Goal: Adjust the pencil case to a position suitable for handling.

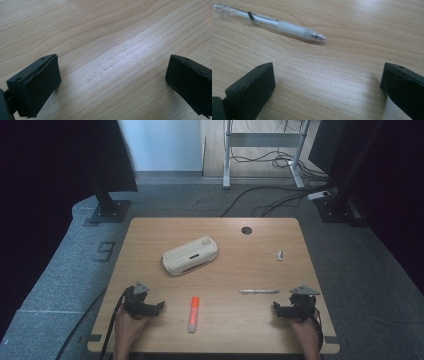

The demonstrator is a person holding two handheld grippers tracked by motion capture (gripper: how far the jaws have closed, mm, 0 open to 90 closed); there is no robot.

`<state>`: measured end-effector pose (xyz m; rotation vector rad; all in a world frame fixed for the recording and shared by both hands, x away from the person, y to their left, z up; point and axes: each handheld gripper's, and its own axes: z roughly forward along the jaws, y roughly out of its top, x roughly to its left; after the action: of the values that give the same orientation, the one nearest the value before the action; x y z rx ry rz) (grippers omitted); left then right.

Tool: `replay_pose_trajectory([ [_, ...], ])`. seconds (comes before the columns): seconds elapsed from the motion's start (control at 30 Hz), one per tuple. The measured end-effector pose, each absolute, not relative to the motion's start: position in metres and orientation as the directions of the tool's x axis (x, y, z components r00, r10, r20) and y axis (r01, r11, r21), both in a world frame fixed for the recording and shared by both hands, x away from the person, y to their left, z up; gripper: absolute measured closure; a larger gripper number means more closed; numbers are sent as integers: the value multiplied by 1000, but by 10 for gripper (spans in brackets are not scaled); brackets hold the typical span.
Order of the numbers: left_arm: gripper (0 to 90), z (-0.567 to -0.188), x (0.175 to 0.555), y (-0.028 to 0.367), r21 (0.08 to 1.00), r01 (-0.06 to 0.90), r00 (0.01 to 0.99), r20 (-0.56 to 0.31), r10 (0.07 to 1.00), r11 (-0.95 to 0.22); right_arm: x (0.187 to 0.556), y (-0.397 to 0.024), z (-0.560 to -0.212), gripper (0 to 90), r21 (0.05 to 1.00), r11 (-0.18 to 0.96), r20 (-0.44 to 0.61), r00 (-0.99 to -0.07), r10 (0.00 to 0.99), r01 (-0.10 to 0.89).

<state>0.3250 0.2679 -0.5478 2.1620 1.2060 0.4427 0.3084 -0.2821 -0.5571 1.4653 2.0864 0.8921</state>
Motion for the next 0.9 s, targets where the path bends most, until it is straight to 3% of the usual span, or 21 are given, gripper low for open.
replay_pose_trajectory([
  [0.9,0,-545,329,267,661,646,536,-36,844,-382,308,-282,-557,0,719,233,12,-347,938,655],
])
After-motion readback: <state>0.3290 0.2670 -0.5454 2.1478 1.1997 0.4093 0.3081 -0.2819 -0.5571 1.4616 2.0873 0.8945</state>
